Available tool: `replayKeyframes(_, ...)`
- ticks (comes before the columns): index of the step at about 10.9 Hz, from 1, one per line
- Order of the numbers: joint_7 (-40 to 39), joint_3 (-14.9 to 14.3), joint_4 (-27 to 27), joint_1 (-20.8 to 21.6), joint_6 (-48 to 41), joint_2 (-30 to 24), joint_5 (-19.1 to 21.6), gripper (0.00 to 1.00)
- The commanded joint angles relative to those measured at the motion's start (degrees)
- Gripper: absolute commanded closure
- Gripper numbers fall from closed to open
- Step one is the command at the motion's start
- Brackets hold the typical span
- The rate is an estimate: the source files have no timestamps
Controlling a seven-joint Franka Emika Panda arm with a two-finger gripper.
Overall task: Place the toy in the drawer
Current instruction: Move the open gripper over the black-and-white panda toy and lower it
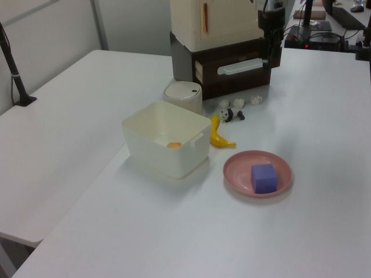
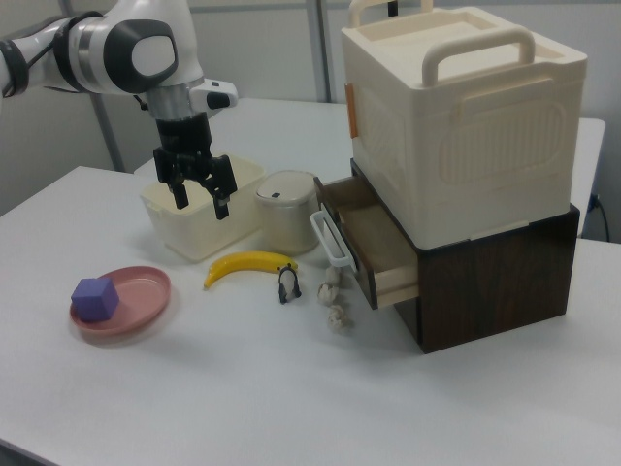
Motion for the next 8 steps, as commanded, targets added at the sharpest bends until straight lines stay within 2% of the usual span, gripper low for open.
replayKeyframes(1, -3.70, 0.13, -0.15, -0.25, -0.77, -0.33, 0.01, 0.00)
replayKeyframes(4, -8.19, -0.30, -0.06, -0.16, 0.02, -0.16, 0.02, 0.00)
replayKeyframes(5, -9.60, -2.74, -0.15, 1.32, 1.41, 0.02, 0.02, 0.00)
replayKeyframes(7, -16.09, -11.86, -0.59, 8.86, 5.97, 2.38, 0.28, 0.00)
replayKeyframes(8, -18.73, -13.91, -1.20, 10.28, 8.61, 3.44, 1.15, 0.00)
